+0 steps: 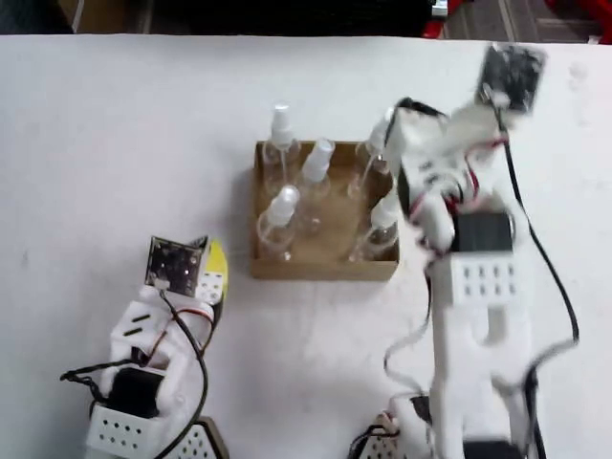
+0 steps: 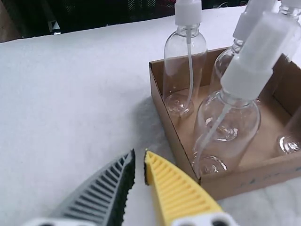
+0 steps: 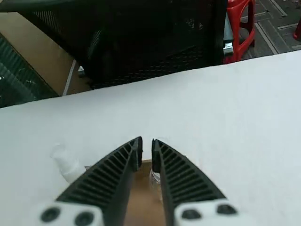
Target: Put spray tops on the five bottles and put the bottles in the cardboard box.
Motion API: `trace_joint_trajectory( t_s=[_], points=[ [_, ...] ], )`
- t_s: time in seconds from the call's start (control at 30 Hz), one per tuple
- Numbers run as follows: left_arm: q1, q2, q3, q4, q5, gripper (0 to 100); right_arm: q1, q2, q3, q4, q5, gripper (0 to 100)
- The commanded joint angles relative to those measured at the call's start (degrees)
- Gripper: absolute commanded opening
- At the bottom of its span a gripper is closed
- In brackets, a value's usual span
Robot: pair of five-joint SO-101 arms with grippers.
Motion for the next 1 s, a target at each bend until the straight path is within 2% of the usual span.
trace_joint_trajectory(
  t_s=[0.0, 0.23, 0.47, 0.97],
  points=[
    [0.48, -0.48, -0.09, 0.35, -0.70, 4, 0.57, 15.16, -18.11, 9.01, -0.53, 2.9],
    [0.57, -0.48, -0.09, 0.18, -0.70, 4, -3.65, 30.99, -37.80, 25.89, -0.53, 21.5],
    [0.48, -0.48, -0.09, 0.18, -0.70, 4, -2.07, 39.34, -43.34, 26.95, -0.35, 18.4],
    [0.75, -0.48, -0.09, 0.18, -0.70, 4, -1.19, 40.66, -42.90, 27.12, -0.09, 18.0]
  ],
)
